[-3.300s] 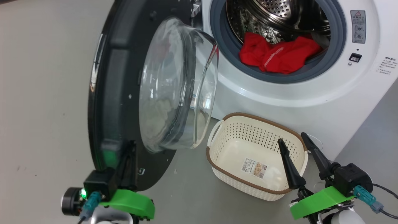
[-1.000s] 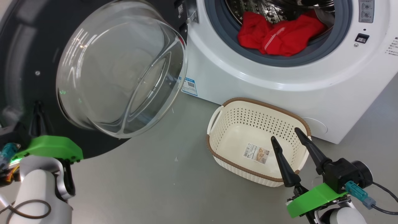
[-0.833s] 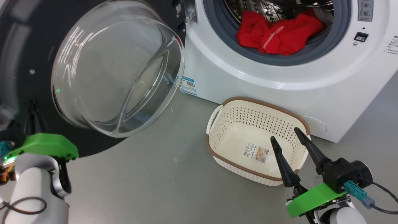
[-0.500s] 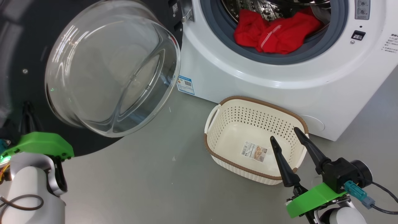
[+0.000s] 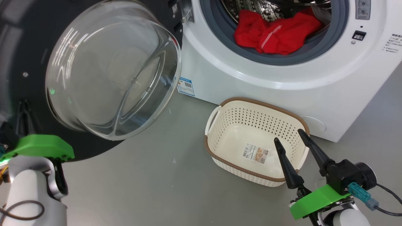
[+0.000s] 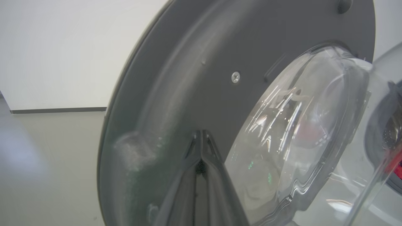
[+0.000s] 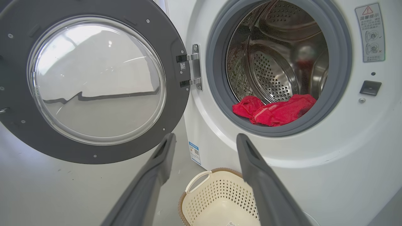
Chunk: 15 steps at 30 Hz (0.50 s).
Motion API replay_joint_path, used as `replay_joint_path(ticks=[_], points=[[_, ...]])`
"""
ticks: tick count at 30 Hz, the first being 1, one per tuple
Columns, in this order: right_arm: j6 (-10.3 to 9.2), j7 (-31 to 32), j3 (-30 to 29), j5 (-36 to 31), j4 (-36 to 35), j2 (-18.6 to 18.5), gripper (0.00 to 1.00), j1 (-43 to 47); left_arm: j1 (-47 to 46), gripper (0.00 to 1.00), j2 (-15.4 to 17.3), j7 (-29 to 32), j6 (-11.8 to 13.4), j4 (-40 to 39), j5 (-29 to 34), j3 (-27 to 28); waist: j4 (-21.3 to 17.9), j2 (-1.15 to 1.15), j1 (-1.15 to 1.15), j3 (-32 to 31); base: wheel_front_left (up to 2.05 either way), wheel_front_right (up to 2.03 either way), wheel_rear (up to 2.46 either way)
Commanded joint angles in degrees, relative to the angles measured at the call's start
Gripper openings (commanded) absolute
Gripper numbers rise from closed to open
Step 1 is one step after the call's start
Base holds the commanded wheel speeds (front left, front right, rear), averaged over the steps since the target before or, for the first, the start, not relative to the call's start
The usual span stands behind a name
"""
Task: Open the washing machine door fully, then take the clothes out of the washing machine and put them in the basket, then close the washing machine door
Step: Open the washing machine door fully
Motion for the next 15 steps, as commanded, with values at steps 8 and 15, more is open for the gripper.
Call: replay_joint_path(ticks=[8,15], points=[[0.35,-2.0,0.7,1.8,0.1,0.1,1.00,-2.3,4.7,1.00,-0.5,-0.3,-2.1,-13.4,2.0,0.7,-0.6,0.00,0.00,-1.6,0.00,0.00,0.00],[0.35,-3.3,-1.0,2.2,1.3,0.1,1.00,-2.7,7.3,1.00,-1.8,-0.3,-5.2,-20.5,1.4,-2.5,-2.0,0.00,0.00,-2.6,0.00,0.00,0.00]])
